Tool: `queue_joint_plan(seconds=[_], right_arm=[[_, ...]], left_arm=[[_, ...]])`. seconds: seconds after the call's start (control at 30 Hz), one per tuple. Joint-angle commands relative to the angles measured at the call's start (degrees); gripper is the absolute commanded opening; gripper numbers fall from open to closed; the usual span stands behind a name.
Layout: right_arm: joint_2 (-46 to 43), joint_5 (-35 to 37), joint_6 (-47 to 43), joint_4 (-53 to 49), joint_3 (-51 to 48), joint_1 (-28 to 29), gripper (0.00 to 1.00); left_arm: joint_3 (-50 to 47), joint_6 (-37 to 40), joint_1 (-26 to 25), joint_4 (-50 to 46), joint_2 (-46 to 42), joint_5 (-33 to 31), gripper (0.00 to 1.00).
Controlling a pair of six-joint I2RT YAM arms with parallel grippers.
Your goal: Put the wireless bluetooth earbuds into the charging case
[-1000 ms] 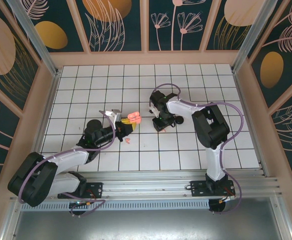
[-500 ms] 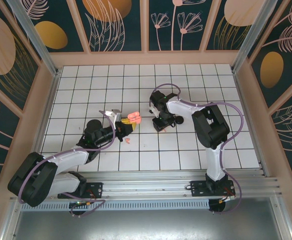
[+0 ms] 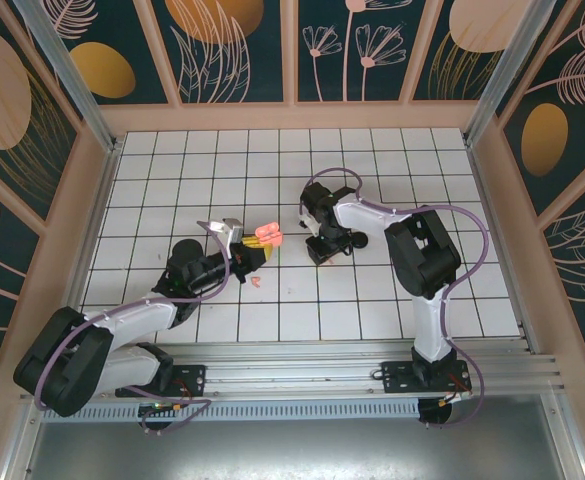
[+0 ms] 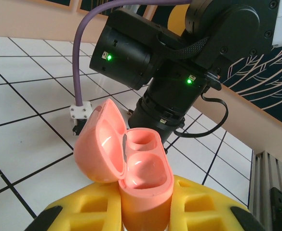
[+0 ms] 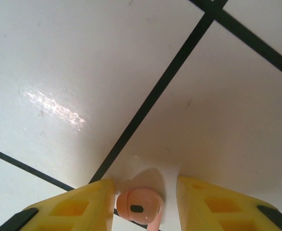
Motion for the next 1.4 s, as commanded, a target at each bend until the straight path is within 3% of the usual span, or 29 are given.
queue_joint_plan(seconds=[0.0,0.57,1.0,1.17,1.37], right_arm=[[-2.1,0.8,0.5,-3.4,-1.3,0.5,0.36],[-7.3,0.0,3.5,2.9,-3.2,0.1,0.29],[-19.7,-7.1,17.0,25.3,-14.3,-0.6,0.26],[-25.5,-8.4,24.6,37.7,-20.6,-0.3,0.26],[-30.4,-6.6,28.6,45.2,-24.5,0.9,0.26]], left_arm=[[1.1,0.8,0.5,0.3,-1.1,0.1,0.15],[1.0,1.1,0.5,0.1,-1.2,-0.8,0.14],[-0.7,-0.1,0.5,2.5,-1.6,-2.0,0.13],[-1.9,-0.5,0.5,5.9,-0.7,-4.2,0.13],[-3.2,0.2,0.4,10.8,1.3,-5.2,0.13]])
